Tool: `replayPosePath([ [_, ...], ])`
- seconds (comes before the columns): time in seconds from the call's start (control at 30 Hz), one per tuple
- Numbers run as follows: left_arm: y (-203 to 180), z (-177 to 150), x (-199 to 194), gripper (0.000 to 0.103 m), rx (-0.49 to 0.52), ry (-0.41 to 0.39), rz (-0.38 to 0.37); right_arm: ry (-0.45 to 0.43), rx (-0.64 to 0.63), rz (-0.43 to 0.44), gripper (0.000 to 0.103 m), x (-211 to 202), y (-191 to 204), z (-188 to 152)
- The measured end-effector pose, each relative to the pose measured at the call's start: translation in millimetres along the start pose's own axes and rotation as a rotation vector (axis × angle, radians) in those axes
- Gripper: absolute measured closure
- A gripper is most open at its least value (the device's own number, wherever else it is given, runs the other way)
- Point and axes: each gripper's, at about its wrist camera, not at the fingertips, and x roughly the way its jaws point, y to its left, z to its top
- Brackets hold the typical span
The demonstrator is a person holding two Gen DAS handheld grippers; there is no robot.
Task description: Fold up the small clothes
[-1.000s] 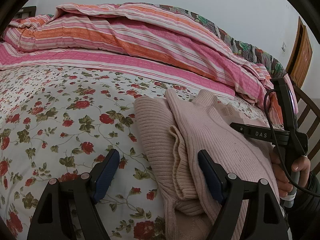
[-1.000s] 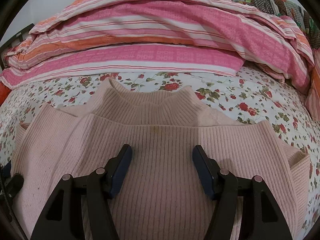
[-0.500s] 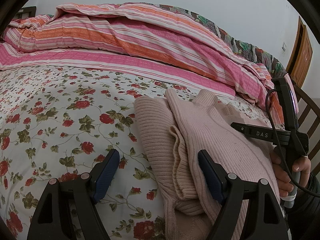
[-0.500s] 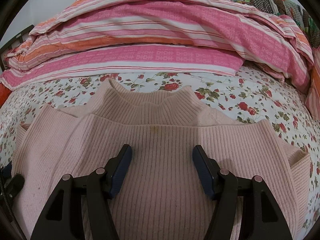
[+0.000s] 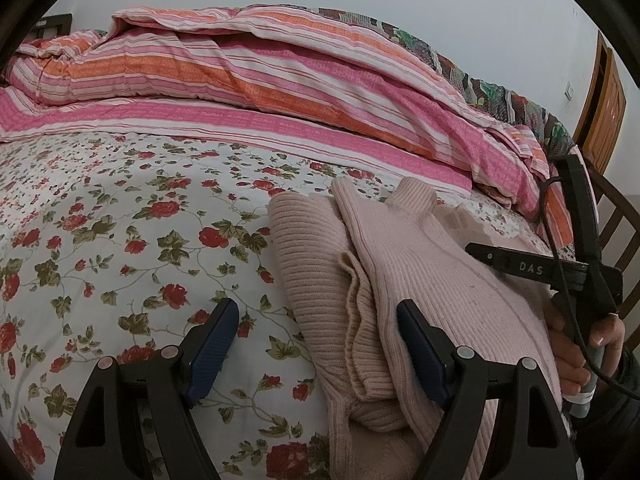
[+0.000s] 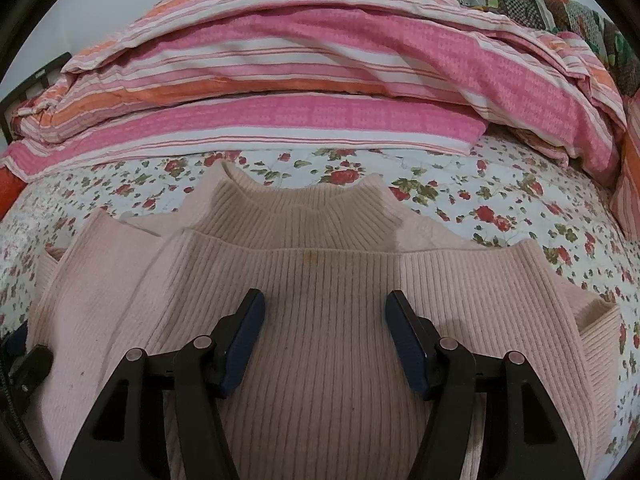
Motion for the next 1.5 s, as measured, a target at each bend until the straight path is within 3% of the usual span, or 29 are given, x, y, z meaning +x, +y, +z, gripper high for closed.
replayPosePath([
  [0.27, -5, -1, 1, 0.022, 0.018, -0.002, 0.028, 0.004, -0.001, 0.013, 0.04, -3, 1, -1],
  [0.67, -1, 0, 3, 0.022, 0.009, 0.011, -0.015, 0.075, -0.028, 0.0, 0.04, -8, 3, 3],
  [1.0, 2, 2, 4, 0.02, 0.016, 0.019, -0.041, 0.018, -0.042, -0.005, 0.04, -71, 5, -52],
  [1.1, 4, -2, -2, 0.019, 0.009, 0.019, -0.086, -0.015, -0.042, 0.008, 0.04, -84, 5, -72],
  [1.2, 8, -10, -12, 0.017, -0.002, 0.017, -0.149, -0.051, -0.047, 0.014, 0.04, -93, 5, -88],
  [1.33, -3, -25, -30, 0.017, 0.038, 0.032, -0.139, -0.077, -0.071, -0.005, 0.039, -104, 9, -104],
  [1.5, -9, -42, -54, 0.017, -0.013, 0.032, -0.168, -0.073, -0.083, 0.007, 0.04, -113, 10, -129],
])
